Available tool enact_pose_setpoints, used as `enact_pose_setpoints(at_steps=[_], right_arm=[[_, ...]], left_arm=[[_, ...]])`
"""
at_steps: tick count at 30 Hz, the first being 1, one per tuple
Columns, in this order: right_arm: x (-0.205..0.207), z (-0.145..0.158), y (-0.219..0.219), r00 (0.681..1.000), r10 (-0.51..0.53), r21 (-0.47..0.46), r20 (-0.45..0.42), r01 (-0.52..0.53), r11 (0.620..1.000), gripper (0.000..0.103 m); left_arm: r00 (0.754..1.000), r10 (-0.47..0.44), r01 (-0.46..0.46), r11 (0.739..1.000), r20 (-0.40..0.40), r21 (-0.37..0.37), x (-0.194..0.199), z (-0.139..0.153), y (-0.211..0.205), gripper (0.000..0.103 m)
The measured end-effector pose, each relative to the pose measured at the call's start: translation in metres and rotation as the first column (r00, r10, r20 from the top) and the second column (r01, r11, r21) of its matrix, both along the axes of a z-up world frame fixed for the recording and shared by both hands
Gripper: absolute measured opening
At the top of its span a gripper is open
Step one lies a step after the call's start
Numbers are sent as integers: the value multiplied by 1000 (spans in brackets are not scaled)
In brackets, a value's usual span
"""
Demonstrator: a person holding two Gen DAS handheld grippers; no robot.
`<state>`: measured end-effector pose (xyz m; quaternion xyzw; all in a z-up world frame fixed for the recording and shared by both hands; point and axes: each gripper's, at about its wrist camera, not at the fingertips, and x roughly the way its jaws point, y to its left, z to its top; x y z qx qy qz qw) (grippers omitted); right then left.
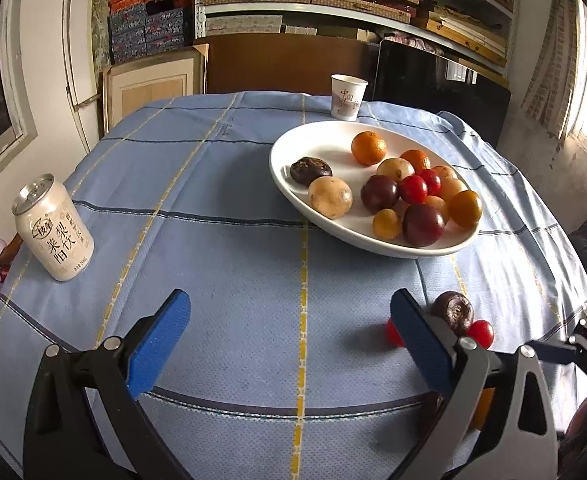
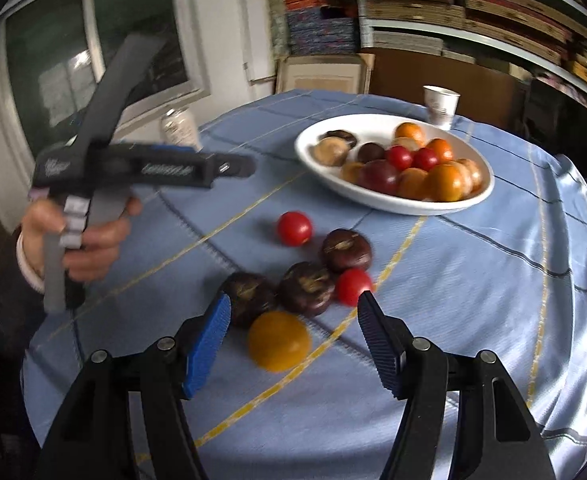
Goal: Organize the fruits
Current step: 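Move the right tool to the large yellow-orange fruit while the left tool reaches a tomato, then close the right tool on the yellow-orange fruit while the left tool grips a dark brown fruit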
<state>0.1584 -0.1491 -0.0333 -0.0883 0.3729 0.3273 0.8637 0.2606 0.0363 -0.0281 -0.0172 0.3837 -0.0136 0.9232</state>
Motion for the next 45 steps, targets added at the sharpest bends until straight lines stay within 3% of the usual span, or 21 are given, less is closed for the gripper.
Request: enact_pose_setpoints(at_steps=[4, 14, 22, 36, 40, 45], right_arm=[[-1, -3, 2, 1000, 9, -11, -24, -9, 1000, 67], [6, -11, 1, 995, 13, 1, -99, -13, 1000, 61], [5, -16, 6, 994, 24, -37, -102, -28, 999, 52], [4, -18, 7, 995, 25, -56, -99, -30, 998, 50], [5, -20, 8, 995, 28, -64, -99, -35, 997, 38], [10, -17, -2, 993, 15, -14, -117, -16, 1000, 38]], left_arm=[[1000, 7, -7, 1000, 6, 30, 0, 0, -3, 98], [1000, 3, -3, 1000, -9, 9, 2, -2, 0, 98], [1000, 3, -3, 1000, -16, 6, 3, -3, 0, 99], [1000, 4, -4, 1000, -22, 7, 3, -4, 0, 99], [1000, 7, -7, 1000, -26, 8, 4, -6, 0, 99], [999, -1, 1, 1000, -36, 6, 4, -7, 0, 99]])
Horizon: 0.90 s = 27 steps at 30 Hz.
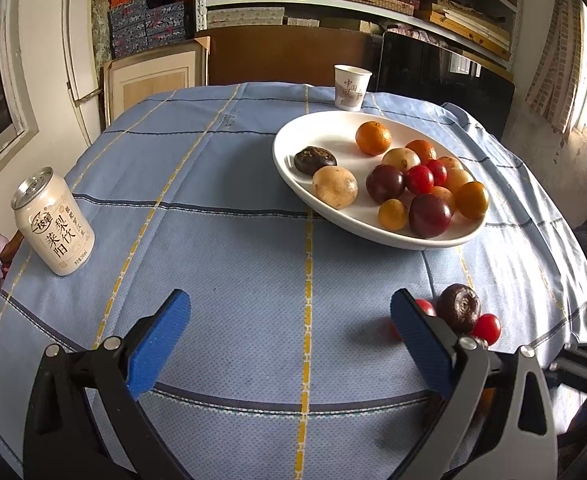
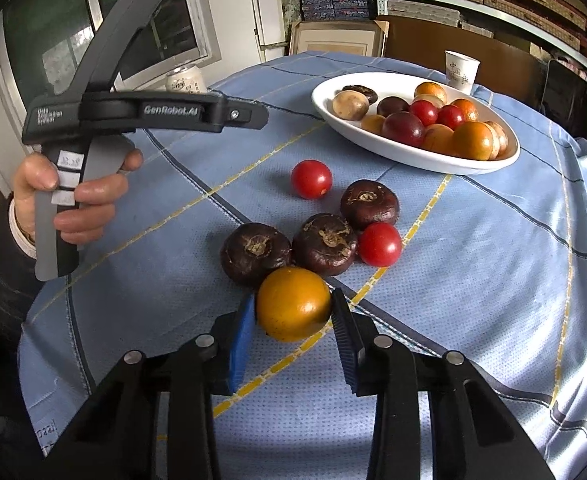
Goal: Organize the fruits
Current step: 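Close the right tool on the yellow-orange fruit while the left tool grips a dark brown fruit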
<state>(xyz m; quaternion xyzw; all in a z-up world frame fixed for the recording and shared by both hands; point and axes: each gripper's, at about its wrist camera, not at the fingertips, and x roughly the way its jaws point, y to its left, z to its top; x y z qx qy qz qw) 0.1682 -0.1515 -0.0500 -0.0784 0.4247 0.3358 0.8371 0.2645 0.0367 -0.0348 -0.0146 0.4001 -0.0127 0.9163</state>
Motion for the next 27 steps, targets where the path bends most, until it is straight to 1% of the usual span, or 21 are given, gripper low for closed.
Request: enact_pose_setpoints(at_steps=[1, 2, 4, 6, 7, 9, 11, 12, 13, 15, 17, 18, 20, 21, 27], right_arm=[[4, 3, -8, 1000, -25, 40, -14, 25, 999, 38], [9, 5, -16, 998, -52, 79, -32, 54, 995, 38], [17, 7, -32, 992, -111, 133, -64, 118, 984, 38], [24, 7, -45, 981, -177, 149, -76, 187, 971, 38], [26, 7, -49, 977, -197, 151, -80, 207, 967, 38], [28, 6, -53, 971, -222, 154, -89, 234, 960, 38], [30, 4, -56, 967, -234, 162, -102, 248, 955, 38], [31, 4, -55, 967, -235, 162, -104, 249, 955, 38], [31, 3, -55, 966, -235, 159, -105, 249, 955, 38], [29, 3, -53, 967, -233, 150, -103, 247, 957, 38], [28, 2, -51, 968, -229, 143, -104, 243, 960, 38], [29, 2, -51, 968, -229, 141, -105, 242, 960, 38], [29, 1, -50, 968, -227, 135, -106, 240, 961, 38], [29, 1, -50, 968, -228, 133, -106, 241, 961, 38], [29, 0, -49, 967, -230, 128, -111, 243, 961, 38]], left_arm=[[1000, -27, 27, 1000, -7, -2, 0, 0, -2, 99], [996, -83, 83, 996, -22, -13, -1, -1, -6, 99], [976, -214, 211, 976, -47, -52, -6, -2, -15, 98], [952, -301, 298, 953, -47, -61, -13, -2, -24, 98], [937, -349, 347, 937, -35, -42, -21, -1, -32, 98], [917, -398, 397, 917, -30, -26, -29, -2, -42, 98], [889, -456, 455, 890, -42, -30, -37, -5, -51, 90], [878, -476, 475, 879, -52, -29, -39, -7, -55, 81], [866, -496, 495, 868, -65, -24, -42, -10, -61, 78], [852, -517, 518, 855, -81, -9, -46, -14, -67, 75], [835, -541, 544, 839, -95, 3, -51, -19, -73, 68], [830, -548, 551, 834, -100, 4, -52, -19, -74, 63], [820, -562, 566, 824, -112, 7, -53, -23, -78, 57], [815, -566, 571, 821, -120, 7, -54, -24, -79, 52], [805, -574, 582, 813, -150, 13, -52, -31, -83, 46]])
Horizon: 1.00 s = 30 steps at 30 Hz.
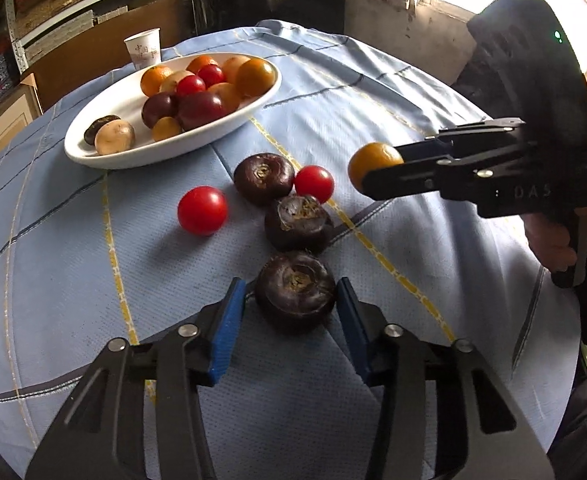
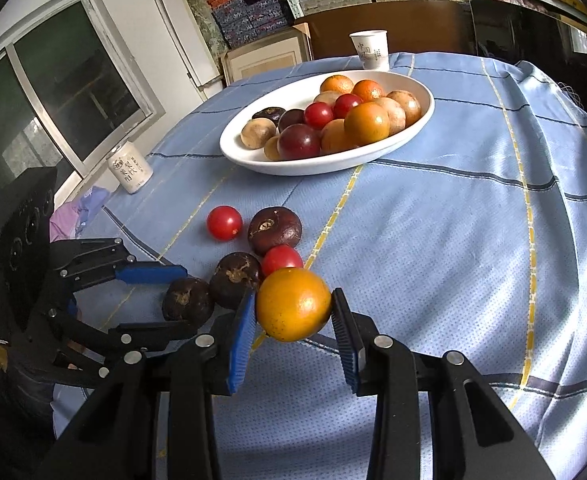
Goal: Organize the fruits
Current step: 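Close the right tool on the yellow-orange fruit while the left tool grips a dark brown fruit, then carry the yellow-orange fruit and brown fruit onto the white plate and open both tools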
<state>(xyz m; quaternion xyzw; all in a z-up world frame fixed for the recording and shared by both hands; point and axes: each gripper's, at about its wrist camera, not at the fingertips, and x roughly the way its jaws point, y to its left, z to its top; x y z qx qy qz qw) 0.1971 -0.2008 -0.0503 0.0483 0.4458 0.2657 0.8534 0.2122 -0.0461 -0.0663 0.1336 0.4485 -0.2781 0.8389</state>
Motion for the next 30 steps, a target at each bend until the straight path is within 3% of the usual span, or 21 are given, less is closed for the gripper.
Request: enact_pose_setpoints(at_steps=[14, 18, 23, 26, 30], right_arm=[[0, -1, 1, 1000, 0, -5, 6, 0, 1000, 38], [-2, 3, 0, 999, 0, 1, 41, 0, 1000, 38], [5, 13, -5, 994, -37, 30, 100, 34, 999, 38], [22, 27, -7, 986, -89, 78, 142, 78, 994, 38], [58, 47, 4, 967, -133, 100, 217, 113, 988, 38]], left_arm=[[1000, -13, 13, 1000, -18, 0, 2, -4, -1, 41], [1000, -1, 1, 999, -13, -35, 2, 3, 5, 40], [994, 102, -97, 979, 23, -179, 18, 31, 32, 40], [975, 217, -202, 953, 39, -226, 43, 51, 50, 40], [959, 276, -252, 935, 64, -247, 85, 71, 62, 40]])
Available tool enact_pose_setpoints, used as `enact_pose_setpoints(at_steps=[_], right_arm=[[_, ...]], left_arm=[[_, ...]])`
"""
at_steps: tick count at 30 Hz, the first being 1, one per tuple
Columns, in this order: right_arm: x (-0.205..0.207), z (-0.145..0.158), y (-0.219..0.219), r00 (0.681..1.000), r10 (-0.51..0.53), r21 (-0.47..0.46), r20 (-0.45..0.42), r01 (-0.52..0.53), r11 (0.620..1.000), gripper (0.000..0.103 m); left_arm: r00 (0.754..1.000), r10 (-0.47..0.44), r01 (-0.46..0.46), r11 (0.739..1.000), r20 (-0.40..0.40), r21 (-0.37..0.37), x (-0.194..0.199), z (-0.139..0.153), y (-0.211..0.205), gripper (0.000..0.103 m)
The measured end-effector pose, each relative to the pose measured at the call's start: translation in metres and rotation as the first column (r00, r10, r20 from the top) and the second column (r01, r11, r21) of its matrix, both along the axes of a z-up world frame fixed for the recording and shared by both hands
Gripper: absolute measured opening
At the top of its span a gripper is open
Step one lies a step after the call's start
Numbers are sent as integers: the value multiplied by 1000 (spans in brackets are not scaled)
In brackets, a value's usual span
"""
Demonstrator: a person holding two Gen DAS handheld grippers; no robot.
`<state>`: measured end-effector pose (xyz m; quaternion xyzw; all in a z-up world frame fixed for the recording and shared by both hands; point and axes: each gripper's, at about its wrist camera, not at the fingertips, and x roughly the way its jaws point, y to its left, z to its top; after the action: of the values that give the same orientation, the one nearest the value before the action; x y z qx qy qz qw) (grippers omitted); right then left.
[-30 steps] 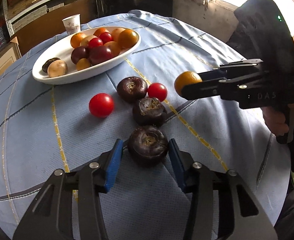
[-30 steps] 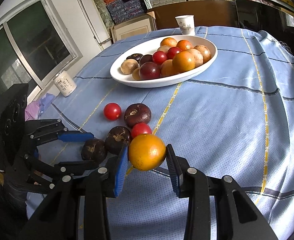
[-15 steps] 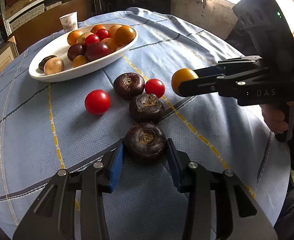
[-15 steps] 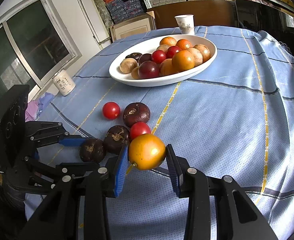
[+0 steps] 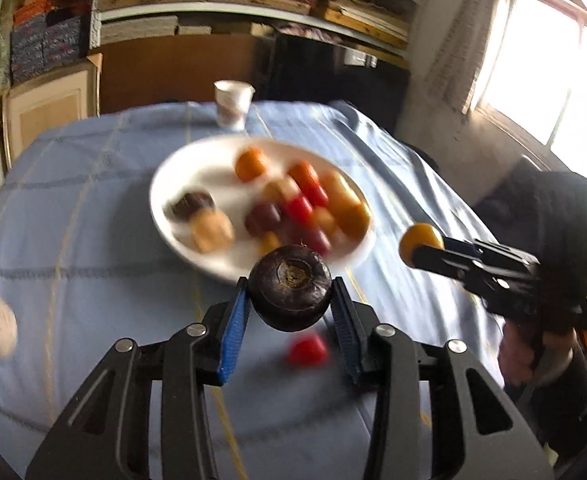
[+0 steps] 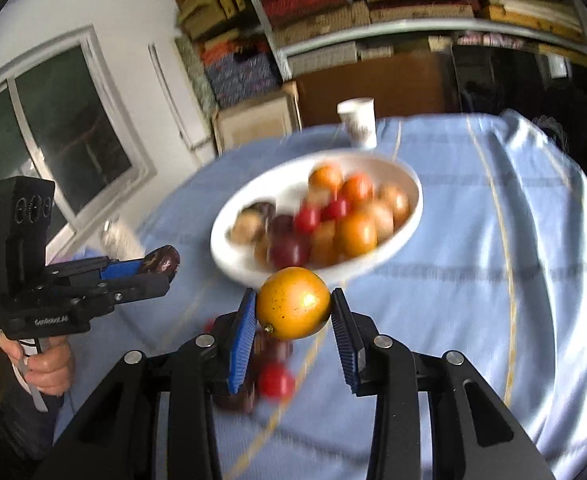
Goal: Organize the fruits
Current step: 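Carry the yellow-orange fruit and brown fruit onto the white plate and open both tools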
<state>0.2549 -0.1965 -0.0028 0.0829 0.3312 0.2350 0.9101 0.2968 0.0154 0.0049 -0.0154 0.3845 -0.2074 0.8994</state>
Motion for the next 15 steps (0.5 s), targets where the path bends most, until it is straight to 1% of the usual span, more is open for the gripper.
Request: enact_pose_setpoints(at_steps=[3, 6, 8, 9, 10, 12, 13, 15], right_arm=[[32, 1, 13, 1000, -17, 0, 11, 17, 1000, 38], [57, -6, 23, 999, -33, -2, -6, 33, 999, 38], [70, -12, 28, 999, -40, 3, -7, 40, 999, 38], [71, -13, 29, 999, -44, 1, -2, 44, 999, 40], [71, -12, 29, 999, -46, 5, 3, 46, 999, 49], [65, -6, 23, 998, -59, 28, 31, 58, 998, 51], [62, -2, 21, 997, -58, 34, 42, 56, 998, 51], [53, 7, 15, 996, -59, 35, 61, 57, 998, 51]], left_arm=[[998, 56, -57, 998, 12, 32, 41, 1, 0, 40], [995, 105, -104, 993, -5, 59, 74, -11, -3, 40], [992, 128, -128, 985, 9, 112, 90, -19, -10, 41], [990, 140, -141, 982, 13, 125, 95, -21, -12, 49], [986, 163, -164, 977, 15, 135, 97, -21, -12, 71], [978, 200, -206, 973, 61, 106, 87, -11, -8, 89], [976, 202, -210, 973, 86, 99, 79, -5, -7, 90], [974, 199, -211, 971, 111, 113, 66, 4, -7, 93]])
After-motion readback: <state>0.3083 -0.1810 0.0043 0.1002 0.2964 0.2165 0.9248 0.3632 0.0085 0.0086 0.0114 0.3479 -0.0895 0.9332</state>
